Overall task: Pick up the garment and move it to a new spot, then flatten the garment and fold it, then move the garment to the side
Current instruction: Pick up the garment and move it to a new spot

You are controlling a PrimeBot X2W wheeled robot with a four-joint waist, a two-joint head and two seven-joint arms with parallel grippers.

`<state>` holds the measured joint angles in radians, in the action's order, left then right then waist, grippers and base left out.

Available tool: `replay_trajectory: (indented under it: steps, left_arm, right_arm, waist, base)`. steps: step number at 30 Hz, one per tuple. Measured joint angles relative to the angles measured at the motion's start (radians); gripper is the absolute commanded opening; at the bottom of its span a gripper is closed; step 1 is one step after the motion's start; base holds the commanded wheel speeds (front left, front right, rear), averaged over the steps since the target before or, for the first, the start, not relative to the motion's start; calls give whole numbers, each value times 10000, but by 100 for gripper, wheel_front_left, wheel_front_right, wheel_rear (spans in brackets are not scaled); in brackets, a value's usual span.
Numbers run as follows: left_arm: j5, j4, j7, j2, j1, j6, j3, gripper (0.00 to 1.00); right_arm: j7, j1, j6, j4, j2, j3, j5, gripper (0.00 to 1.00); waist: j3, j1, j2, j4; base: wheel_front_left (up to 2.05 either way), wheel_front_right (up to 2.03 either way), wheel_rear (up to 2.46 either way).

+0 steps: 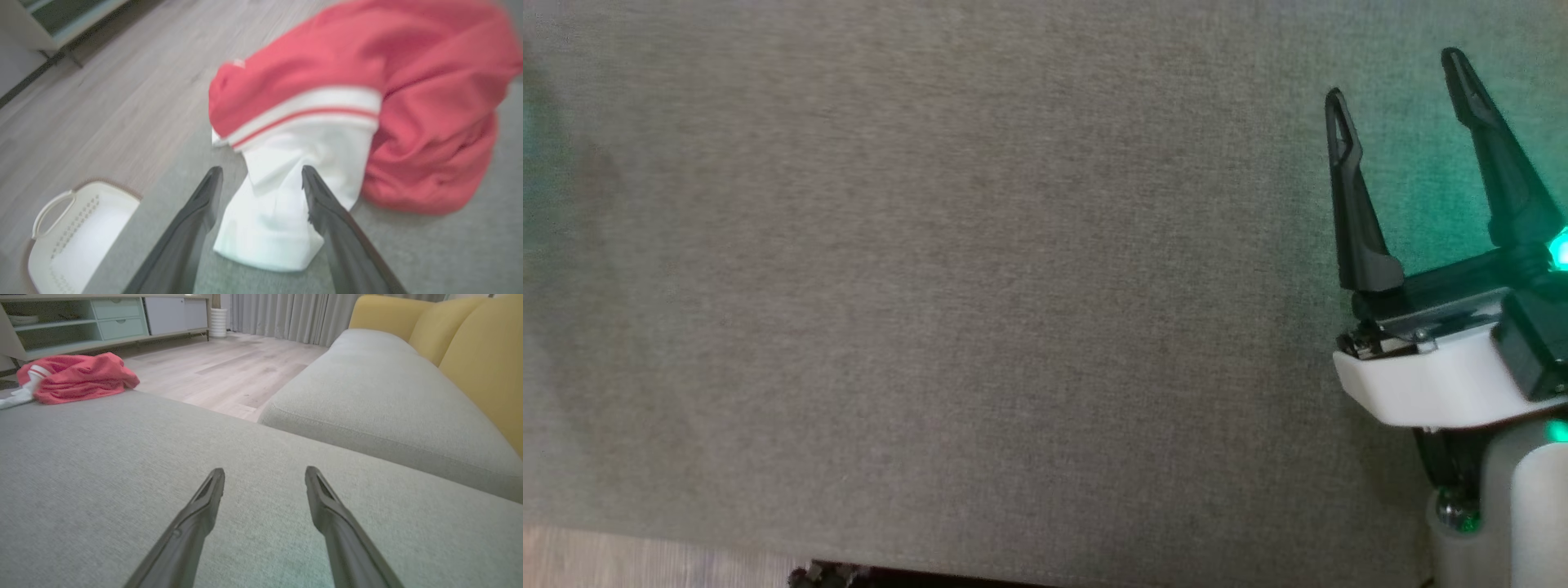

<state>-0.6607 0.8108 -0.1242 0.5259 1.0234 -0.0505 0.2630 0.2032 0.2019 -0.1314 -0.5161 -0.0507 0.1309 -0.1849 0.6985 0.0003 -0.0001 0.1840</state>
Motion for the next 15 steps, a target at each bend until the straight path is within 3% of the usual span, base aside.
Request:
replay_trajectory:
  steps: [10, 11, 13, 15]
  left_arm:
    - [-456, 1636, -823, -33, 865, 752, -52, 100]
    - [-527, 1701, -872, -50, 897, 844, -48, 60]
    - [-546, 1812, -869, -142, 972, 959, 4, 0]
    - [-537, 1887, -855, -242, 1004, 976, 35, 0]
  right_arm:
    - [-2, 12, 0, -176, -2, -92, -98, 100]
    - [-4, 12, 0, -176, -2, -92, -98, 100]
    - [-8, 29, 0, -165, -2, -92, -96, 100]
    - [-19, 73, 0, -148, -4, -96, -84, 100]
  waist:
    - [487, -4, 1, -171]
    - [471, -4, 1, -164]
    - [415, -4, 1, -156]
    - [334, -4, 1, -149]
  base:
    - [0, 0, 0]
    - [0, 0, 0]
    - [0, 0, 0]
    - [0, 0, 0]
